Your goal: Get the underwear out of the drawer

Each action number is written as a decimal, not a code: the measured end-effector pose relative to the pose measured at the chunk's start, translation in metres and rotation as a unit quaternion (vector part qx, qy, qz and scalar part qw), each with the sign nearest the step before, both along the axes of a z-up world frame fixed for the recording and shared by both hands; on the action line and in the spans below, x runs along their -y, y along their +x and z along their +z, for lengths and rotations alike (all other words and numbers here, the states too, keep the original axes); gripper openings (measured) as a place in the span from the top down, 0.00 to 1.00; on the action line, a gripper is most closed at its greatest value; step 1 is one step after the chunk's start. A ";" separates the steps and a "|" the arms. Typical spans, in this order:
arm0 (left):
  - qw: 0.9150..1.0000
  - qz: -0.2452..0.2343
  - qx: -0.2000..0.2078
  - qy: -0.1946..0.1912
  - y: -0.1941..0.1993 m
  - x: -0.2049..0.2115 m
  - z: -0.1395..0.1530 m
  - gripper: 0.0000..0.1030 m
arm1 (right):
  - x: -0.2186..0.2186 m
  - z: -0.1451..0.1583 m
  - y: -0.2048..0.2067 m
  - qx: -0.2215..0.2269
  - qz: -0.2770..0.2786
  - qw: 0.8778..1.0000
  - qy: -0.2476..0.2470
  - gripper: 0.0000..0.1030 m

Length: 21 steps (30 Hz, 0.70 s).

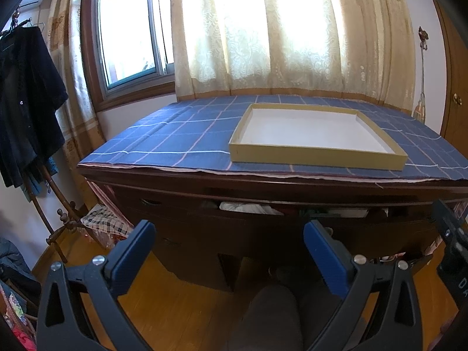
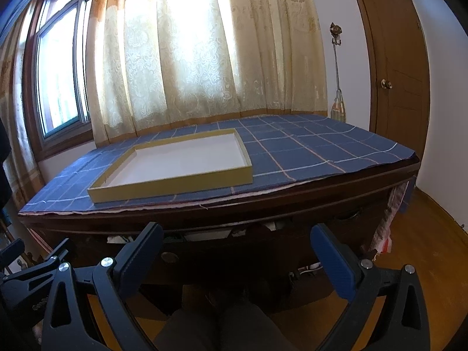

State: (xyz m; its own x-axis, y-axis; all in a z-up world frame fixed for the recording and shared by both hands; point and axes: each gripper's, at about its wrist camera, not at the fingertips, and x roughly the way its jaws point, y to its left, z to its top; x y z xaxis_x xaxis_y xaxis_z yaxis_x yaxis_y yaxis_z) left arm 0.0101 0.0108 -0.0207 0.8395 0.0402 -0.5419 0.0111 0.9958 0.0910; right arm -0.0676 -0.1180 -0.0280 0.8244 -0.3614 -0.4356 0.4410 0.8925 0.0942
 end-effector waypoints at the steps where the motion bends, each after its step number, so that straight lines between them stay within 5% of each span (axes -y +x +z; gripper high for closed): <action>1: 1.000 0.000 0.000 0.000 0.000 0.000 0.000 0.00 | 0.000 -0.001 0.001 -0.005 0.000 1.000 0.000 0.01; 21: 1.000 -0.004 -0.002 0.006 0.001 0.004 -0.002 0.00 | 0.002 -0.009 0.009 -0.034 0.008 0.999 0.008 0.01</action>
State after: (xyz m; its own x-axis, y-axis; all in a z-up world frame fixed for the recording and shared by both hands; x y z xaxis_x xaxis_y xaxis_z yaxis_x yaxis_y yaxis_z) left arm 0.0108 0.0066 -0.0222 0.8374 0.0400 -0.5451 0.0201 0.9944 0.1039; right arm -0.0587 -0.1197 -0.0366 0.7988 -0.3408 -0.4958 0.4324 0.8982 0.0791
